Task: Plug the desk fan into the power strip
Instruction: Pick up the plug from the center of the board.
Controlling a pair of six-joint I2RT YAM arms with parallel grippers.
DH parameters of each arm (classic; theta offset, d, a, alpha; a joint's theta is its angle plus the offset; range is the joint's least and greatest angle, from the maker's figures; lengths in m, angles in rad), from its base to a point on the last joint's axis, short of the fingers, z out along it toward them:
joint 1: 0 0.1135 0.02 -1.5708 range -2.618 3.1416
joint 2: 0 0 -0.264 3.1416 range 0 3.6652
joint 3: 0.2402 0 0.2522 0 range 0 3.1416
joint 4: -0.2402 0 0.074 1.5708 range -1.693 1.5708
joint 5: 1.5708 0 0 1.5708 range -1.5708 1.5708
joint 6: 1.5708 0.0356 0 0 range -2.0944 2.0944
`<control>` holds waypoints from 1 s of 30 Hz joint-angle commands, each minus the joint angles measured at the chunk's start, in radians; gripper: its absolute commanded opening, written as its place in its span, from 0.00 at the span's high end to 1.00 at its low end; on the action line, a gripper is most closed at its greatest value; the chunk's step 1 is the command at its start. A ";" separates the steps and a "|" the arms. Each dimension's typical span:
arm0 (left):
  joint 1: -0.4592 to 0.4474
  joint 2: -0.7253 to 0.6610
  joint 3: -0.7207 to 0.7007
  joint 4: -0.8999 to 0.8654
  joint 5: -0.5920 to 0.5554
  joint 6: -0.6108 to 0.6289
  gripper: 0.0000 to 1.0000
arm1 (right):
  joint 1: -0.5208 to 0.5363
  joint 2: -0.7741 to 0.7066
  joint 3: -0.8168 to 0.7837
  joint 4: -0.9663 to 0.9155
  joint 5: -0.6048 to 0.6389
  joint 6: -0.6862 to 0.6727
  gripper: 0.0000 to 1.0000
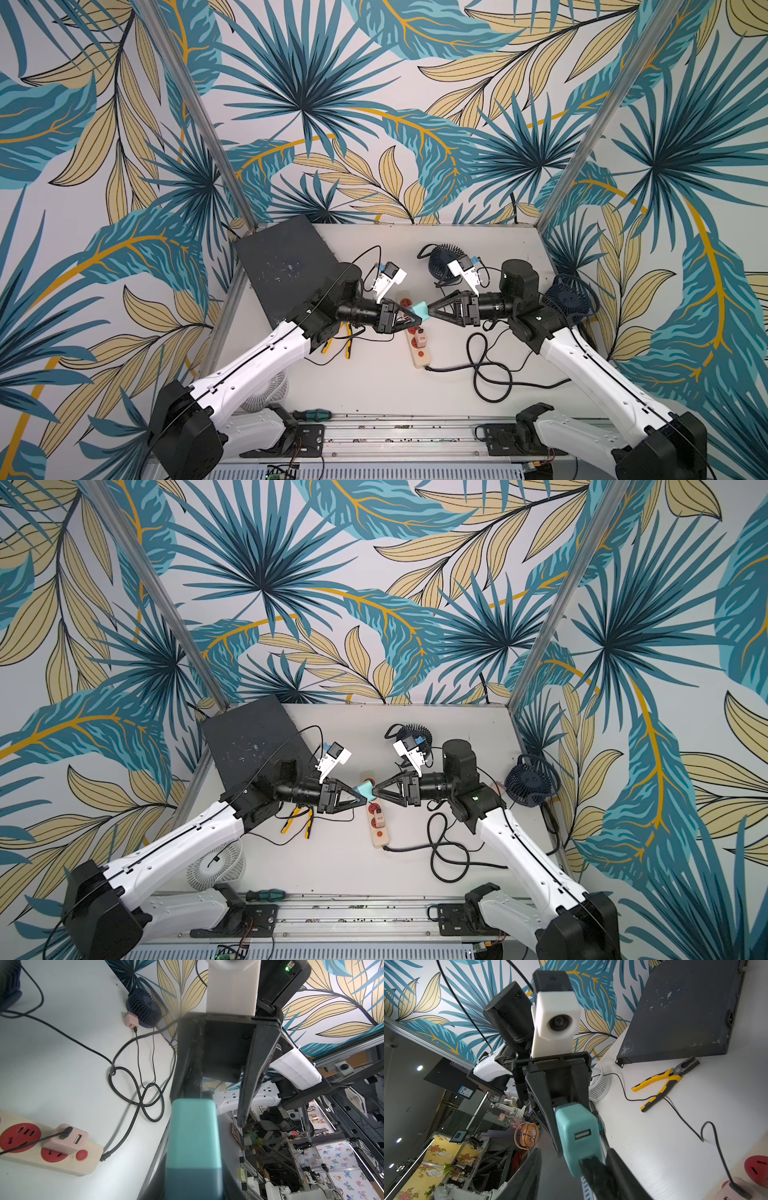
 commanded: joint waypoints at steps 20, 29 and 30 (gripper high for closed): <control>-0.007 0.017 0.020 0.029 0.081 0.022 0.98 | 0.072 0.033 0.016 0.059 -0.065 -0.012 0.84; -0.003 -0.010 -0.027 0.051 -0.074 0.015 0.18 | 0.074 0.007 -0.016 0.081 0.057 0.005 1.00; 0.002 -0.023 -0.044 0.065 -0.110 0.008 0.10 | 0.073 0.005 -0.018 0.071 0.097 0.003 1.00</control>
